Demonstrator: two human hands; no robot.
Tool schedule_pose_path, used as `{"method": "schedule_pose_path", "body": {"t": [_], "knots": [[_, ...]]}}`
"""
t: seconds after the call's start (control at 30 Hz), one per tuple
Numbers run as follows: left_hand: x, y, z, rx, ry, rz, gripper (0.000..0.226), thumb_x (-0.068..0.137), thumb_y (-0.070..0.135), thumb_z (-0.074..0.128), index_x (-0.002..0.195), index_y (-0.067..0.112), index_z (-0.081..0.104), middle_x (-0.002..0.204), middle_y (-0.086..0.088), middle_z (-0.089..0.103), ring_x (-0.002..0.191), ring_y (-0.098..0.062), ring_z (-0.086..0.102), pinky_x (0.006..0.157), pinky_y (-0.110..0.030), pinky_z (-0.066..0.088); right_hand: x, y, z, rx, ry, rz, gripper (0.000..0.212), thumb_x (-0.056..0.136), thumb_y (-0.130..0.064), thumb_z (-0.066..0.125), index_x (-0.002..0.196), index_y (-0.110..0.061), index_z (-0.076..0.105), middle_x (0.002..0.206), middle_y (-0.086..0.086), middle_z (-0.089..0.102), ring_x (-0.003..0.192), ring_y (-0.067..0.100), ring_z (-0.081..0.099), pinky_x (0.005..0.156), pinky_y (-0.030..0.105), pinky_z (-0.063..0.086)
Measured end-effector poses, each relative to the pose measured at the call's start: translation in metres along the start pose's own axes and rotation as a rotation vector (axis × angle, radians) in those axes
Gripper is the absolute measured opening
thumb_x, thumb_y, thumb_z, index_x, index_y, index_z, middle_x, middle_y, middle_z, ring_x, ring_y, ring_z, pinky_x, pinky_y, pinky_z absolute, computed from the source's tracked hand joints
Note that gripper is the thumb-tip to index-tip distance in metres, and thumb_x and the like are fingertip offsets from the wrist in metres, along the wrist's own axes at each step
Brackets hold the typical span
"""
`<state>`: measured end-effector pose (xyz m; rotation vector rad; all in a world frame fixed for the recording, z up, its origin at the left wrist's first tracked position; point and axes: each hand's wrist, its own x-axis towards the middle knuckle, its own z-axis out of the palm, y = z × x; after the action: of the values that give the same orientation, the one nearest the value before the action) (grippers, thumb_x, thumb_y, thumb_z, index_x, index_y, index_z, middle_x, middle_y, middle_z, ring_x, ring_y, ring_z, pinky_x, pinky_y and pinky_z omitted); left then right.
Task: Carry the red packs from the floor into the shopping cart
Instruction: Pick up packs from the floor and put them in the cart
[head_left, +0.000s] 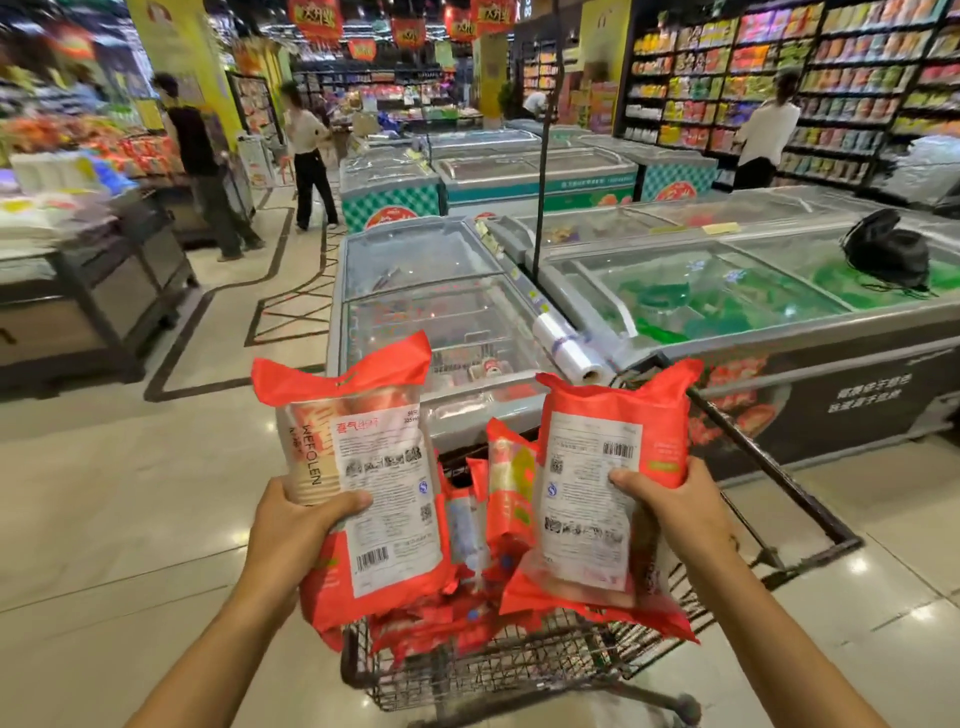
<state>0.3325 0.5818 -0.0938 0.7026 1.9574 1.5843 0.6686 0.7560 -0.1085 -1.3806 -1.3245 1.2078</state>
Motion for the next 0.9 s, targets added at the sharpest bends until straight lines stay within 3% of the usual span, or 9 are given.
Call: {"method": "schedule_pose_path", "body": {"t": [0.17, 0.23, 0.33, 0.47, 0.6, 0.67, 0.77, 0.83, 0.9], "knots": [[0.043, -0.032, 0.022, 0.031, -0.001, -0.083, 0.036, 0.07, 0.007, 0.092, 0.097, 0.018, 0.071, 0.086, 0.0, 0.081, 0.079, -0.025, 0.079, 0.075, -0.04, 0.061, 0.053, 0.03, 0.037, 0.007, -0.123, 0.092, 0.054, 0.074, -0.017, 0.091, 0.114, -0.01, 0.056, 0.102, 0.006, 0.073, 0.083, 0.019, 0.073, 0.066, 0.03, 0.055], [0.066, -0.052, 0.028, 0.055, -0.021, -0.152, 0.045, 0.062, 0.02, 0.095, 0.102, 0.018, 0.074, 0.091, -0.001, 0.081, 0.082, -0.027, 0.079, 0.083, -0.049, 0.062, 0.074, 0.046, 0.053, 0.009, -0.16, 0.153, 0.054, 0.074, -0.015, 0.091, 0.116, -0.008, 0.058, 0.104, 0.01, 0.076, 0.085, 0.023, 0.076, 0.069, 0.033, 0.059], [0.102, -0.085, 0.042, 0.075, -0.019, -0.282, 0.075, 0.045, 0.039, 0.095, 0.111, 0.016, 0.07, 0.096, -0.002, 0.081, 0.082, -0.026, 0.079, 0.082, -0.054, 0.063, 0.106, 0.065, 0.074, -0.015, -0.213, 0.208, 0.049, 0.076, -0.012, 0.089, 0.116, -0.006, 0.061, 0.101, 0.01, 0.079, 0.083, 0.024, 0.078, 0.066, 0.031, 0.061], [0.155, -0.134, 0.063, 0.106, -0.048, -0.398, 0.084, 0.039, 0.047, 0.096, 0.113, 0.017, 0.07, 0.097, 0.0, 0.081, 0.081, -0.023, 0.079, 0.08, -0.052, 0.063, 0.157, 0.083, 0.097, -0.045, -0.245, 0.297, 0.047, 0.079, -0.011, 0.086, 0.12, -0.006, 0.063, 0.097, 0.008, 0.08, 0.084, 0.024, 0.079, 0.061, 0.027, 0.061], [0.193, -0.161, 0.082, 0.145, -0.069, -0.47, 0.075, 0.041, 0.044, 0.093, 0.109, 0.019, 0.073, 0.093, 0.0, 0.081, 0.078, -0.022, 0.079, 0.079, -0.051, 0.063, 0.205, 0.102, 0.12, -0.085, -0.252, 0.353, 0.034, 0.081, -0.006, 0.083, 0.111, -0.004, 0.066, 0.074, 0.0, 0.078, 0.061, 0.011, 0.075, 0.048, 0.019, 0.054], [0.229, -0.189, 0.095, 0.184, -0.071, -0.514, 0.074, 0.044, 0.042, 0.095, 0.11, 0.019, 0.072, 0.095, 0.0, 0.081, 0.079, -0.022, 0.079, 0.079, -0.052, 0.063, 0.247, 0.126, 0.144, -0.136, -0.263, 0.418, 0.036, 0.081, -0.009, 0.085, 0.113, -0.007, 0.068, 0.083, 0.003, 0.08, 0.07, 0.016, 0.078, 0.053, 0.023, 0.057], [0.241, -0.19, 0.108, 0.257, -0.038, -0.506, 0.052, 0.058, 0.03, 0.097, 0.104, 0.019, 0.074, 0.09, 0.002, 0.08, 0.079, -0.021, 0.077, 0.081, -0.047, 0.061, 0.265, 0.137, 0.156, -0.149, -0.274, 0.476, 0.036, 0.083, -0.013, 0.083, 0.116, -0.006, 0.072, 0.098, 0.011, 0.08, 0.09, 0.031, 0.078, 0.071, 0.035, 0.062], [0.248, -0.188, 0.113, 0.295, -0.013, -0.531, 0.064, 0.051, 0.044, 0.093, 0.105, 0.021, 0.071, 0.093, 0.002, 0.078, 0.081, -0.019, 0.075, 0.079, -0.042, 0.059, 0.272, 0.14, 0.163, -0.145, -0.24, 0.487, 0.025, 0.086, -0.012, 0.08, 0.109, -0.004, 0.073, 0.097, 0.017, 0.079, 0.09, 0.035, 0.076, 0.071, 0.037, 0.062], [0.263, -0.209, 0.118, 0.307, -0.015, -0.555, 0.08, 0.04, 0.058, 0.086, 0.109, 0.023, 0.068, 0.095, 0.004, 0.078, 0.081, -0.017, 0.075, 0.077, -0.04, 0.059, 0.282, 0.154, 0.172, -0.139, -0.206, 0.521, 0.016, 0.091, -0.01, 0.076, 0.105, -0.005, 0.072, 0.096, 0.017, 0.079, 0.083, 0.032, 0.076, 0.061, 0.03, 0.063]]}}
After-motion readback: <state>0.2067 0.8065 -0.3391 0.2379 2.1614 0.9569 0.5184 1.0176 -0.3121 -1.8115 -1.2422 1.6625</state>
